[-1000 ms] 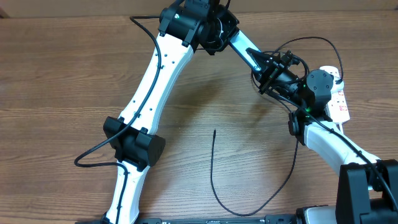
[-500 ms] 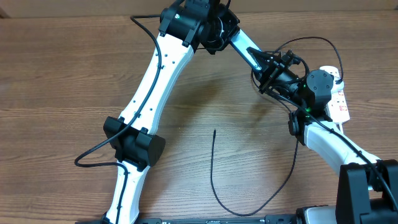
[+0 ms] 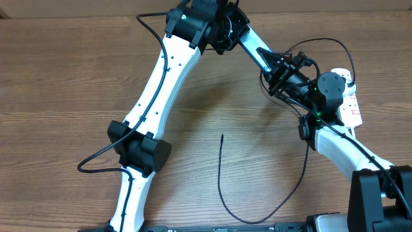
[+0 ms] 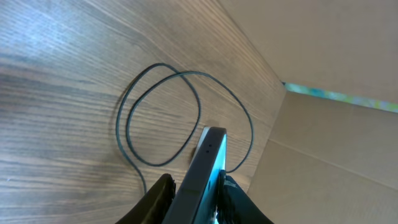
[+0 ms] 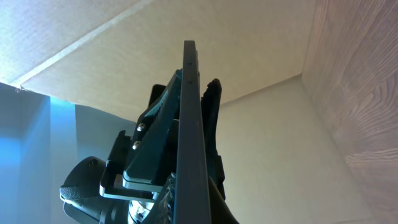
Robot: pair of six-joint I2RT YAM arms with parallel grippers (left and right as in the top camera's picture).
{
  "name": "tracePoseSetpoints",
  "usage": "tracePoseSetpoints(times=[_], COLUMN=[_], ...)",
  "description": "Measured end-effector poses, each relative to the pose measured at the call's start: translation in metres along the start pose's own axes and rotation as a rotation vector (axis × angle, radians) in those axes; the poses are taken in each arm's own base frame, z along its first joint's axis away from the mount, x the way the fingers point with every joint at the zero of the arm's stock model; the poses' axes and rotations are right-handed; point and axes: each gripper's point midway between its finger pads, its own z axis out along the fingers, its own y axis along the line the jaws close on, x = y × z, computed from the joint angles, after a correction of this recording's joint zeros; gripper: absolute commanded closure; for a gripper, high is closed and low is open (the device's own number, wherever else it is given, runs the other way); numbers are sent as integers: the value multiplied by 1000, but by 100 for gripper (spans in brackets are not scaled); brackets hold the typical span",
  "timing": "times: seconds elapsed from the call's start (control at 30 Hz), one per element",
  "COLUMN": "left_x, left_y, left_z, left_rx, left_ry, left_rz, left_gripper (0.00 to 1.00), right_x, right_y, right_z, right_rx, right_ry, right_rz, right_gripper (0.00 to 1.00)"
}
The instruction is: Plug charger to phone and switch on socket
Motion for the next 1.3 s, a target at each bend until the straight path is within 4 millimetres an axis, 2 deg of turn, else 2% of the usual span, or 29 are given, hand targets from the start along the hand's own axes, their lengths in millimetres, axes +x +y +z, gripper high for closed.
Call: tracePoseSetpoints(times=[0.1,0.33,0.47,0.53,0.77,0.93,1.1,1.3], left_x=[-2,-3,0,1,-2,-11,-17,-16], left_y=[-2,3,3,-1,-6,-6,-7,-11], left_z=[4,26,33,33,30,25,22,22], left_rx=[14,36,54,74,110,133,149,169], left_ry=[-5,15,38,42,70,79,79,78], left_rz=[14,31,36,49,70,93,128,165], left_gripper=[69,73,66,62,64,66,65,62], right_x=[-2,-6,-7,-8,-10,-13,-16,-15], right_y=[0,-4,-6,-6,-6,-6,-3,10], right_z=[0,0,0,0,0,0,0,-1], right_rx=[-2,14,18,20,17,11,-1,-58], right_ry=[-11,-27,-31,-32,-44,-63,-81,-88], right_rz=[3,20,24,26,29,31,29,-5], right_gripper=[96,96,96,96,96,96,96,96])
